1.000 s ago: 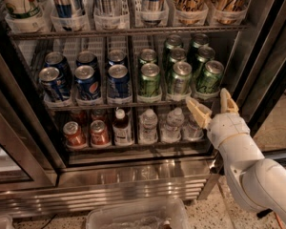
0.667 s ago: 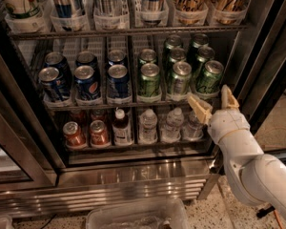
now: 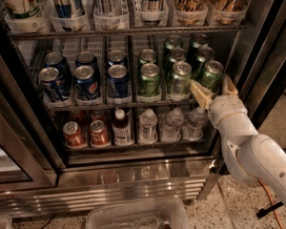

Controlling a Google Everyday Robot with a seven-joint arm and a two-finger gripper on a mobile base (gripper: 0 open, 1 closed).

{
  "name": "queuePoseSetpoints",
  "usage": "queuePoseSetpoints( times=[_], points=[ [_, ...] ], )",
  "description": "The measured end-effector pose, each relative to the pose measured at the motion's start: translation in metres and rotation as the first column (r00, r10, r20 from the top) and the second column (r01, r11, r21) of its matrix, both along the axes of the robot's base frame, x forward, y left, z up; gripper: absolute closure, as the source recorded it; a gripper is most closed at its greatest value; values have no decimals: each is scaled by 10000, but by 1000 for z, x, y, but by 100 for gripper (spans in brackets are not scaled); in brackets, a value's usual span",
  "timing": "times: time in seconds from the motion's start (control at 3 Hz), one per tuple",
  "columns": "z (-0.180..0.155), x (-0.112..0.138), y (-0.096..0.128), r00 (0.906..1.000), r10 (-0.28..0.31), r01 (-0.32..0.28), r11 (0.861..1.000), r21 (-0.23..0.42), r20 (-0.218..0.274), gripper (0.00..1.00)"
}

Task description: Pick green can from middle shelf of fridge

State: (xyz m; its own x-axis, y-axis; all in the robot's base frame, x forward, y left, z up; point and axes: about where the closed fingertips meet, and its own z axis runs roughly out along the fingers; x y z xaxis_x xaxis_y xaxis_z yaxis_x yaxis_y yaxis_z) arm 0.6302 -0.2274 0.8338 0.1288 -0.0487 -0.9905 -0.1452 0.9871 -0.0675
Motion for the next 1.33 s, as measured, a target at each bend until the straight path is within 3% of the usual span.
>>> queuePoseSetpoints(
  times=[0.67,1.33],
  points=[
    [1,20,-1,9999,-135,135,9999,11,-94,33],
    [1,20,-1,9999,-134,134,9999,11,-94,81]
  ],
)
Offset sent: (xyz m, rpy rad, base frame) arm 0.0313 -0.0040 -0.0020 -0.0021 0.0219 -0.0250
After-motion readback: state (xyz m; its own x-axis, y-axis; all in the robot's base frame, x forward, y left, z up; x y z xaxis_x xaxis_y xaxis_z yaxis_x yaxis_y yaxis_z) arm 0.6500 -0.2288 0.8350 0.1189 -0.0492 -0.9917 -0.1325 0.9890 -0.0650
